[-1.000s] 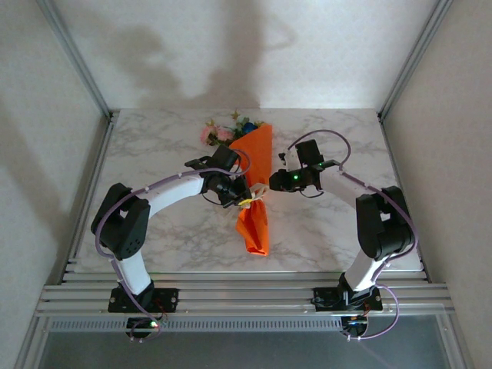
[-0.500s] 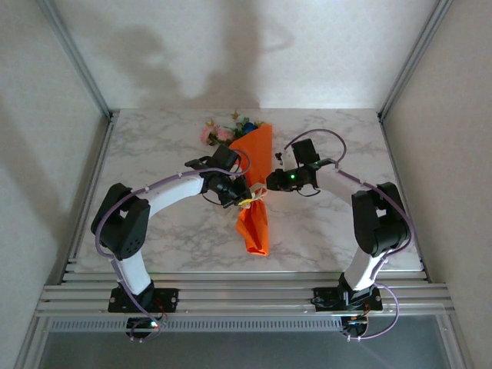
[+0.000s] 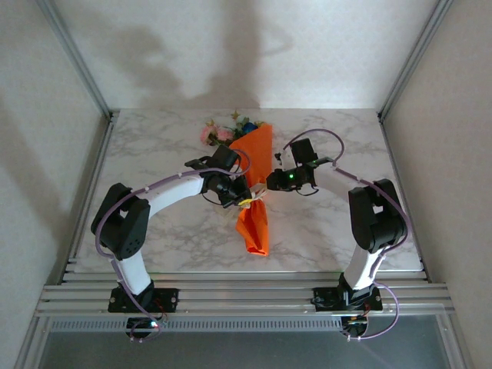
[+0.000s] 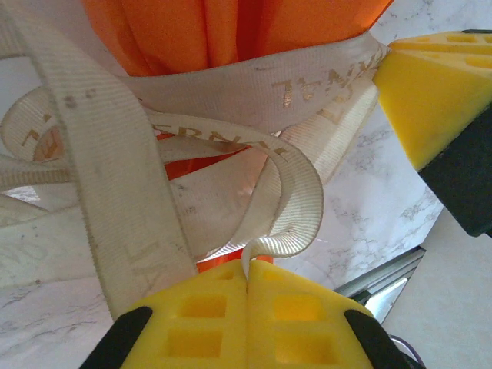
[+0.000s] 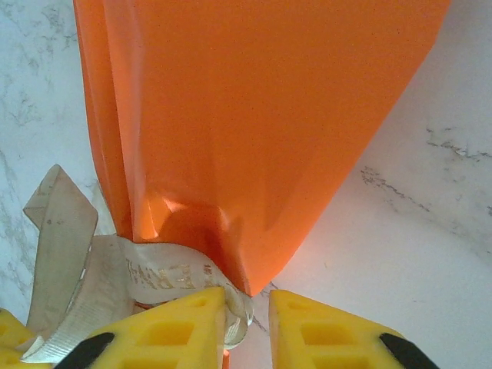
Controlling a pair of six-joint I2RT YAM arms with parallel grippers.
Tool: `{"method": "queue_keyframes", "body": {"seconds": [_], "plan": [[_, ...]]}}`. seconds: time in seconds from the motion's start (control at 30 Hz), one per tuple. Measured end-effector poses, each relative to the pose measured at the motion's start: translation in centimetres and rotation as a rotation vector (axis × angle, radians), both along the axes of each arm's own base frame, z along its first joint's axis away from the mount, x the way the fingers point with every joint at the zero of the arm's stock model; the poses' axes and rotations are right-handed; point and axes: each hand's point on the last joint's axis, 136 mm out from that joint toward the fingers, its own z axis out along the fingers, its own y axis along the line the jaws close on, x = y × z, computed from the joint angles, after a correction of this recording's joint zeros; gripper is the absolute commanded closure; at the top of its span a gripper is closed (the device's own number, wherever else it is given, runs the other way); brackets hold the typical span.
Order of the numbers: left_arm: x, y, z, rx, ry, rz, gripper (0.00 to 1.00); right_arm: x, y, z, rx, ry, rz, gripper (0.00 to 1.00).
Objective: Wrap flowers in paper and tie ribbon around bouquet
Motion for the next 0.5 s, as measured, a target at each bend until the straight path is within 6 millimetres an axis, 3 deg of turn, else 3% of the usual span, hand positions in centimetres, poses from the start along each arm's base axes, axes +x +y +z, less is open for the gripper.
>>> {"method": "queue_keyframes", "body": {"seconds": [0.27, 0.5], "plan": [[0.1, 0.0, 0.2, -0.001, -0.002, 0.0, 1.0, 0.1, 0.0, 0.0, -0.004, -0.004, -0.003, 0.96], [0.1, -0.1, 0.2, -0.001, -0.003, 0.0, 1.0, 0.2, 0.0, 1.2, -0.033, -0.054, -0.013, 1.0]]}}
